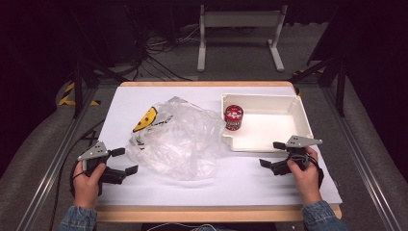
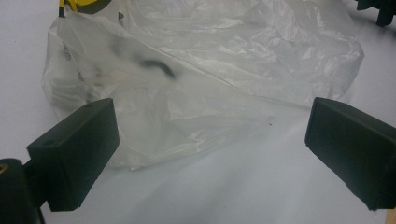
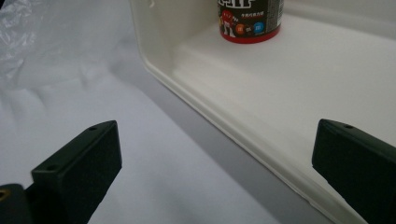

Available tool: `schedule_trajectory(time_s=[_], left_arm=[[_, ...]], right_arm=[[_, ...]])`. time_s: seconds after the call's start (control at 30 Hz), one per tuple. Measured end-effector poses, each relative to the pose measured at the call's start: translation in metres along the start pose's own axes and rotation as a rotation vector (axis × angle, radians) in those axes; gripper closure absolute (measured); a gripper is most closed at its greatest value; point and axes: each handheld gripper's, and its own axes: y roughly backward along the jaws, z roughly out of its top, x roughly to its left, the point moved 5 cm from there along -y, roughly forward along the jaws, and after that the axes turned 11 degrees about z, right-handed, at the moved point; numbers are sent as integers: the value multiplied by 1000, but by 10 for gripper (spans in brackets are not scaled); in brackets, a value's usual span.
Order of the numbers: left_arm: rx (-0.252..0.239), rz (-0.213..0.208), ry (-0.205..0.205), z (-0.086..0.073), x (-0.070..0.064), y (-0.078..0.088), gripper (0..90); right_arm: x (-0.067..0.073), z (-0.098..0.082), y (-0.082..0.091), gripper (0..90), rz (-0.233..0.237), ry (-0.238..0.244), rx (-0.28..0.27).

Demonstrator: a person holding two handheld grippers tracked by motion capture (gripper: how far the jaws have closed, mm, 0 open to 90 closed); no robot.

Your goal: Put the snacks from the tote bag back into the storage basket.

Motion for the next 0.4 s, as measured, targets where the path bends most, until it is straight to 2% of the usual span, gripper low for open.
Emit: schedule_trajectory(time_s=[0.1, 0.2, 0.4], left_arm=[[9, 7, -3, -2, 0, -2, 37], [17, 13, -9, -3, -1, -5, 37], [13, 27, -20, -4, -1, -8, 33]], right_arm=[[1, -1, -3, 15, -3, 18, 34], [2, -1, -4, 16, 0, 24, 43], [0, -2, -6, 15, 1, 4, 56]])
